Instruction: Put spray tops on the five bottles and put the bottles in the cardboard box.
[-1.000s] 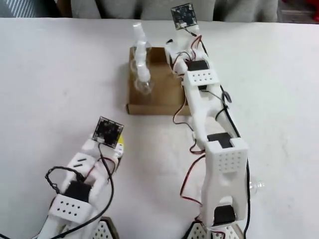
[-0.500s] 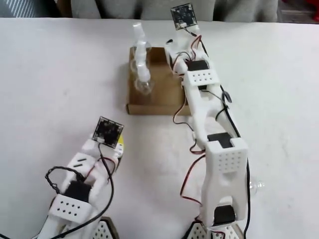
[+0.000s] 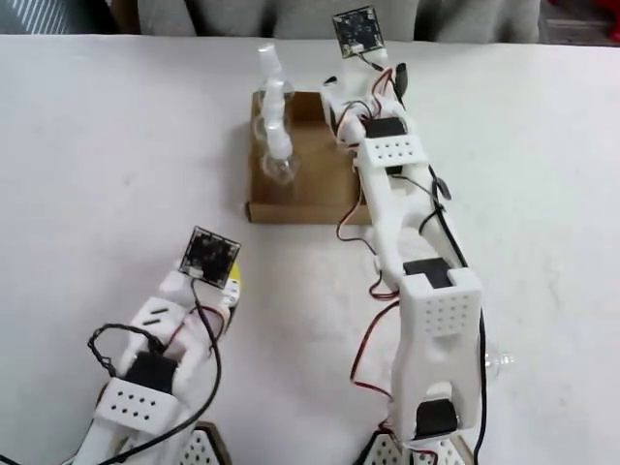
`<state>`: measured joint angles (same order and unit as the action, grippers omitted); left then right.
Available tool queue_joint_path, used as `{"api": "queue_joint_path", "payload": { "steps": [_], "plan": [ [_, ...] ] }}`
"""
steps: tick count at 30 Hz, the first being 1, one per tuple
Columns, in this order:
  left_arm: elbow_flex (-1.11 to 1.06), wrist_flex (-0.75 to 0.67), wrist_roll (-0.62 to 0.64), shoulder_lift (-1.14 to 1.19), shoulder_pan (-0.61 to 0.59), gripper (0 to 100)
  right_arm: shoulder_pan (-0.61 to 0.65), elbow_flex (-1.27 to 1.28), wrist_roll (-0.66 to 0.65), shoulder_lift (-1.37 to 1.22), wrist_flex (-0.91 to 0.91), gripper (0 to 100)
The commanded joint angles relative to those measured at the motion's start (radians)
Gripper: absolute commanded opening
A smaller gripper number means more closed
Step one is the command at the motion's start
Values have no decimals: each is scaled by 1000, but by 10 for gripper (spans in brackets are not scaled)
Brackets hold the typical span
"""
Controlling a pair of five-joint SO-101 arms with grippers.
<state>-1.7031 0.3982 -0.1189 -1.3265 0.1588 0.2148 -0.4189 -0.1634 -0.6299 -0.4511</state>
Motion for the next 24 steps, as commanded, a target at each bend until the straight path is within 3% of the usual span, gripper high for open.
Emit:
{"api": "queue_joint_path", "payload": {
  "steps": [1,6,24],
  "plan": [
    [3,9,-6,-18,-10,21,8,-54,35,35,8,402],
    [3,9,-6,-18,-12,21,7,-91,46,45,-84,480],
    [3,9,-6,-18,-12,21,8,-112,81,237,-305,481]
  ]
}}
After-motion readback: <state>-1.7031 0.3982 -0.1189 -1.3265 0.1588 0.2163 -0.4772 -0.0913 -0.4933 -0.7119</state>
